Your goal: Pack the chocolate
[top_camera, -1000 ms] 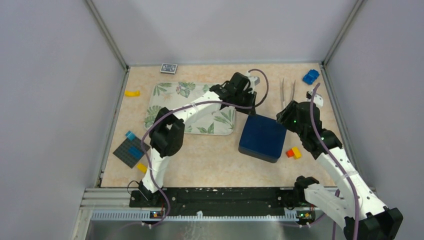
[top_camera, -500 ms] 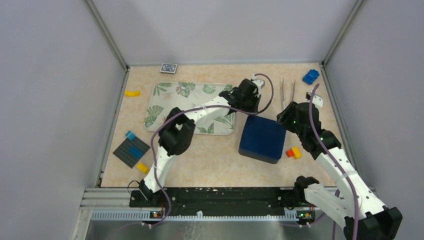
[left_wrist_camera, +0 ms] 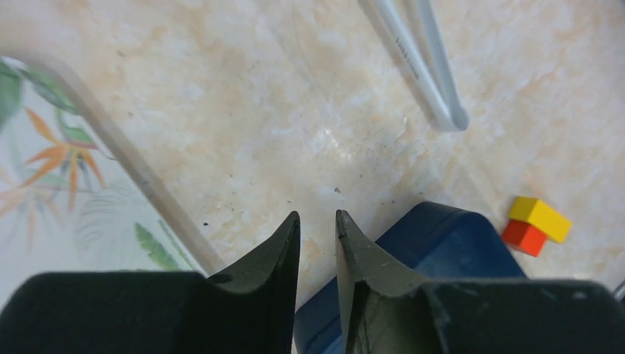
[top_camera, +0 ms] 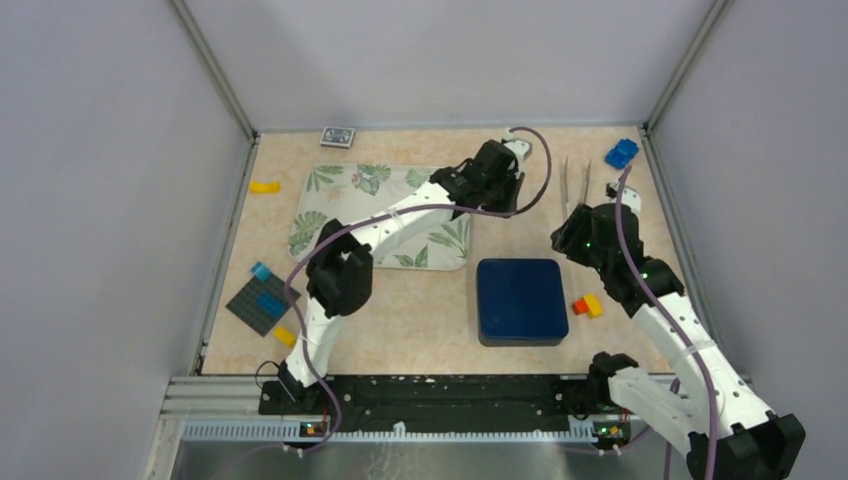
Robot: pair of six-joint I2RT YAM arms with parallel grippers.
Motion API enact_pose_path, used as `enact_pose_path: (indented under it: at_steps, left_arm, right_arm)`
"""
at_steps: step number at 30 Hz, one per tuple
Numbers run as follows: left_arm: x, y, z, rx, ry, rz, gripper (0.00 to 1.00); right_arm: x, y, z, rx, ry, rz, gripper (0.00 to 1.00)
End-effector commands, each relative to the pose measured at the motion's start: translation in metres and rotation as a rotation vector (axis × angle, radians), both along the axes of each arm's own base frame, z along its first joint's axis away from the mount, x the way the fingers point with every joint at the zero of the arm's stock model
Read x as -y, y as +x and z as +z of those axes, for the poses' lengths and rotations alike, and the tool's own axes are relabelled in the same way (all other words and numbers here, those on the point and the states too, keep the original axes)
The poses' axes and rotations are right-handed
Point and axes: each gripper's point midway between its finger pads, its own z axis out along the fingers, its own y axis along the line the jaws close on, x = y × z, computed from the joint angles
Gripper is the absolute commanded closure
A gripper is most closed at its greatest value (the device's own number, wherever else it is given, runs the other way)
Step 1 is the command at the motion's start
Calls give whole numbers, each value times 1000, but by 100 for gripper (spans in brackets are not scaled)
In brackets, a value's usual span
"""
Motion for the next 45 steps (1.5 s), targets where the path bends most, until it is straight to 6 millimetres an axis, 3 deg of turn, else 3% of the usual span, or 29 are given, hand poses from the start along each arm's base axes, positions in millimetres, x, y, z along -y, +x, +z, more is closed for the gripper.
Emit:
enact_pose_path:
  at_steps: [1,6,9,15,17,24,27,32,34,36,41,45]
  left_arm:
    - [-26,4,87,138,-56,71,70]
    - [-80,4,113,96,-78,185,67]
    - [-120,2,126,80,-103,246,65]
    - [-205,-3,132,73,-112,391,59]
    - [-227,-4,130,74,-107,433,58]
    - [-252,-14,119,65,-86,467,52]
    - [-256,-14,111,56,-72,470,52]
    - [-264,-13,97,33,-44,489,52]
    - [-266,-13,94,26,-37,502,52]
    - [-268,-14,91,18,-35,508,52]
    - [-267,-14,87,7,-43,505,52]
    - [-255,-20,87,-25,-81,449,52]
  right_arm:
    - [-28,7,24,28,18,181,52]
    - [-84,9,21,-22,-50,355,53]
    - [-108,15,9,-71,-96,406,54]
    - [-133,30,3,-109,-144,431,72]
    - [-137,33,5,-117,-160,427,72]
    - [-154,31,0,-145,-182,400,72]
    - [-155,27,-33,-206,-186,394,72]
    - [-156,0,-142,-427,-213,438,79]
    - [-153,-5,-157,-478,-241,432,82]
    - [-154,4,-145,-447,-256,418,82]
    - [-164,36,-76,-285,-262,406,80]
    - [-165,43,-37,-205,-233,388,80]
